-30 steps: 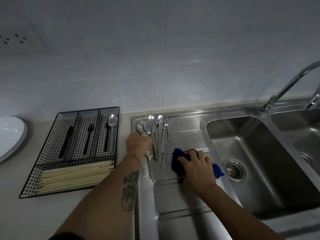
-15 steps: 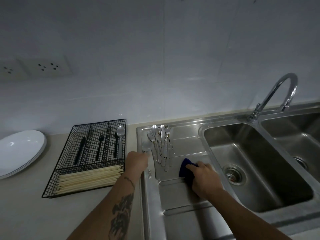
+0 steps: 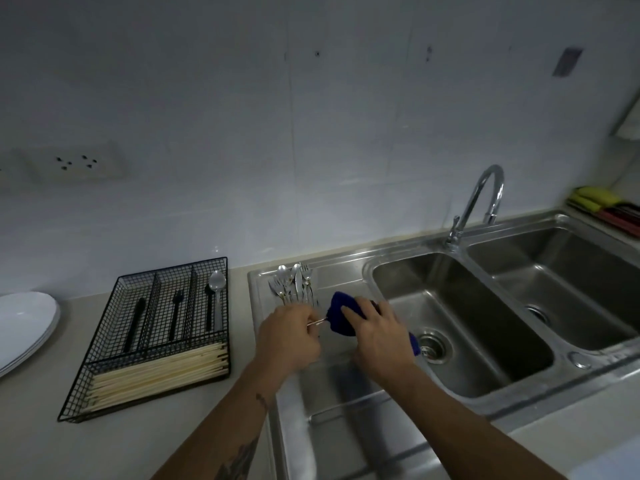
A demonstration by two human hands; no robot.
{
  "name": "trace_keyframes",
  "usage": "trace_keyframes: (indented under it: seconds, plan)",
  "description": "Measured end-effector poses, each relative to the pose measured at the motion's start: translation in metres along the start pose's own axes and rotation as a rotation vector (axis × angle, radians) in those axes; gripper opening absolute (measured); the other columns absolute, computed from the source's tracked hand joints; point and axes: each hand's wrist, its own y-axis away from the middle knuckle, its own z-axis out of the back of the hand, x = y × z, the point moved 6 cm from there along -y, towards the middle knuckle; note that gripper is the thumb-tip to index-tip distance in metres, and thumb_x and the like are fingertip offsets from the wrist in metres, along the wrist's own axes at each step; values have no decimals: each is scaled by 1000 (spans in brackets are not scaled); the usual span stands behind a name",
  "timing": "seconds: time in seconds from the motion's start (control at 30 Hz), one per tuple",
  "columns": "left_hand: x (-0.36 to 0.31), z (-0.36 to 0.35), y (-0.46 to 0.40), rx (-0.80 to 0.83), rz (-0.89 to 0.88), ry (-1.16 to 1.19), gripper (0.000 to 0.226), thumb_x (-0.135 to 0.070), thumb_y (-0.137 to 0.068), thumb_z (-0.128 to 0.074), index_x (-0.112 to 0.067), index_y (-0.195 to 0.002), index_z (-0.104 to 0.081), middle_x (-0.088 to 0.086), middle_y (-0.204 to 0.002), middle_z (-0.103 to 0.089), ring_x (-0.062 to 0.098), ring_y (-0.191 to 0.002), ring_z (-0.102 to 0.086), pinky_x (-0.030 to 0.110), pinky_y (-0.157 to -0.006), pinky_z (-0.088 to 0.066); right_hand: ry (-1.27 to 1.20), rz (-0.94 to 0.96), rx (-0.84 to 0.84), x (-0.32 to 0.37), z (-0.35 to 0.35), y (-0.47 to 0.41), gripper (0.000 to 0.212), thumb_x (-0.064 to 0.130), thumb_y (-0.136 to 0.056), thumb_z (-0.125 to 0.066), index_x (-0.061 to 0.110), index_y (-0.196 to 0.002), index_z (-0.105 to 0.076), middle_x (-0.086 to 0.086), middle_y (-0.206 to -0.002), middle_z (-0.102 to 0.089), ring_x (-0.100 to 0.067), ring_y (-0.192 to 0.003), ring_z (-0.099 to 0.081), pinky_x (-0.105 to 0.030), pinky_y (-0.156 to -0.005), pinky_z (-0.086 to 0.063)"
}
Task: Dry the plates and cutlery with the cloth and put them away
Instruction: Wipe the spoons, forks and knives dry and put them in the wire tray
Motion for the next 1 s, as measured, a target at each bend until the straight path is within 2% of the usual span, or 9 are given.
trace_keyframes:
  seconds: [0.07,0.23,0.33,0.4,0.53,0.63,0.73,0.87,1.0]
  plan:
    - [-3,0,5,-3,-26,3,18,-17,-85,-63,-25,-100,-71,-10,-92,-66,7,-82,-57,24,-70,-48,11,-36,-7,-4,2,6,59,18,-80,-66,24,-135,-44,-5,-144,-34,-30,-116,-41,-40,-89,-47]
    - [-10,8,7,-32,-35,62,15,-16,-83,-64,-23,-93,-72,-9,-87,-68,8,-77,-60,20,-64,-43,86,36,-31,11,6,16,62,15,-75,-67,21,-133,-46,-10,-141,-37,-33,-109,-45,-43,-83,-50]
    - [-10,9,9,0,-33,32,14,-15,-81,-64,-24,-89,-71,-8,-83,-66,8,-74,-59,22,-62,-45,77,-53,-29,-4,12,19,61,20,-82,-62,23,-137,-38,-9,-145,-28,-31,-117,-40,-41,-93,-44]
    - [-12,8,11,1,-38,20,13,-15,-81,-64,-24,-88,-70,-8,-83,-66,9,-75,-59,24,-62,-46,77,-69,-54,-3,17,21,60,20,-81,-63,22,-137,-40,-9,-144,-30,-31,-116,-41,-40,-92,-44]
    - [-12,11,8,-12,-59,21,12,-18,-81,-65,-27,-88,-69,-10,-86,-66,9,-76,-60,29,-67,-53,100,65,-48,9,14,23,70,19,-71,-70,22,-135,-44,-8,-138,-41,-31,-108,-47,-41,-84,-49]
    - [-9,14,9,2,-78,-27,10,-20,-83,-60,-26,-88,-68,-10,-89,-66,12,-82,-60,30,-71,-51,8,-100,-34,-22,16,24,65,23,-79,-65,23,-139,-40,-3,-138,-42,-28,-113,-45,-40,-91,-47]
    - [-6,16,10,-3,-94,-48,13,-21,-89,-54,-24,-88,-67,-10,-91,-66,14,-87,-60,30,-74,-50,-92,-185,-122,-44,24,30,69,13,-73,-69,19,-138,-45,-4,-136,-48,-30,-110,-50,-41,-87,-51]
    - [-8,12,6,58,-73,-36,25,-11,-89,-50,-23,-79,-70,-6,-87,-66,17,-82,-62,31,-73,-52,-184,-86,-344,-23,50,33,69,2,-64,-74,11,-131,-56,-9,-128,-56,-30,-97,-55,-39,-76,-54]
    - [-18,12,1,106,-47,89,22,-14,-90,-55,-23,-84,-74,-6,-79,-69,12,-70,-63,26,-64,-52,-143,90,-272,12,34,33,67,10,-68,-74,17,-132,-54,-6,-132,-53,-27,-110,-52,-36,-83,-54]
